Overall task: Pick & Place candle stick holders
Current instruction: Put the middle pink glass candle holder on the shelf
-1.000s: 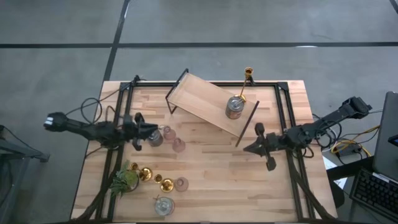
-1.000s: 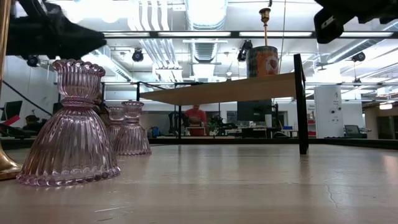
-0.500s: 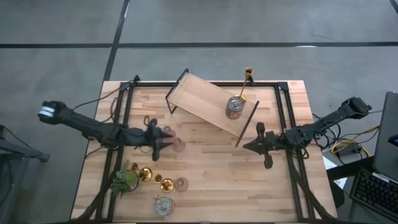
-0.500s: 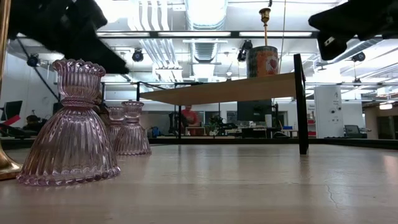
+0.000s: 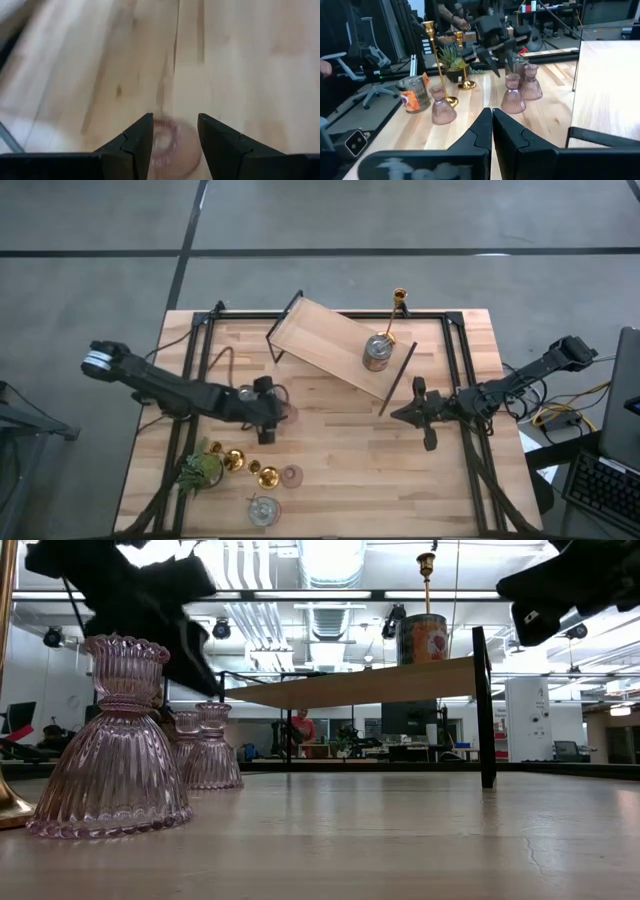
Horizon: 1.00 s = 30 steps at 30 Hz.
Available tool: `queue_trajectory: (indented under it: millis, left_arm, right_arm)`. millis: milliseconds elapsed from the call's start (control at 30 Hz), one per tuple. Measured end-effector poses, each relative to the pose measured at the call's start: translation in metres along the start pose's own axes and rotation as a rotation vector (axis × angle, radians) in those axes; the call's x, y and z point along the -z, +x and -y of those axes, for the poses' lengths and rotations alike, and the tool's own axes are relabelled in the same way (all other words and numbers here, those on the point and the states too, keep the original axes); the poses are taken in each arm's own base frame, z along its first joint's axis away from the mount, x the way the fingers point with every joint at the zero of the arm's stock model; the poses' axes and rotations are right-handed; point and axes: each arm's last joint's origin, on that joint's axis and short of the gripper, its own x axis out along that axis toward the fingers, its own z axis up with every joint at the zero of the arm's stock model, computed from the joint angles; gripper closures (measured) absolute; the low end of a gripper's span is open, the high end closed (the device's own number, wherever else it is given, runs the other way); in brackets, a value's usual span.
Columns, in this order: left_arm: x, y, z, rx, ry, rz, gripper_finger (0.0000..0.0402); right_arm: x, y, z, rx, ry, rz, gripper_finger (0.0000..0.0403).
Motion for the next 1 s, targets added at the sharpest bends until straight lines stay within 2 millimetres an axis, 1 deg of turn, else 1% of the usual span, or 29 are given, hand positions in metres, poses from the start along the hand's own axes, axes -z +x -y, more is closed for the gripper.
queue_trajectory:
  millis: [200, 400, 500, 733, 767, 1000]
  left_arm:
    - [-0.001, 0.015, 0.006, -0.055, 0.056, -0.149, 0.0243]
    - [-0.005, 0.027, 0.011, -0.092, 0.082, -0.189, 0.0251]
    - [-0.006, 0.029, 0.012, -0.098, 0.100, -0.198, 0.0275]
    - [-0.004, 0.033, 0.013, -0.102, 0.141, -0.224, 0.0370]
    - [-0.004, 0.033, 0.013, -0.103, 0.146, -0.228, 0.0376]
    - [-0.007, 0.029, 0.012, -0.101, 0.135, -0.211, 0.0376]
  right_arm:
    - [0.000, 0.000, 0.000, 0.002, 0.013, 0.000, 0.0394]
    - [-0.001, 0.000, 0.000, 0.000, 0.013, 0.007, 0.0394]
    - [-0.001, 0.000, 0.000, 0.000, 0.016, 0.007, 0.0394]
    - [-0.001, 0.000, 0.000, 0.000, 0.016, 0.007, 0.0394]
    - [-0.001, 0.000, 0.000, 0.000, 0.016, 0.007, 0.0394]
    - [-0.001, 0.000, 0.000, 0.000, 0.016, 0.007, 0.0394]
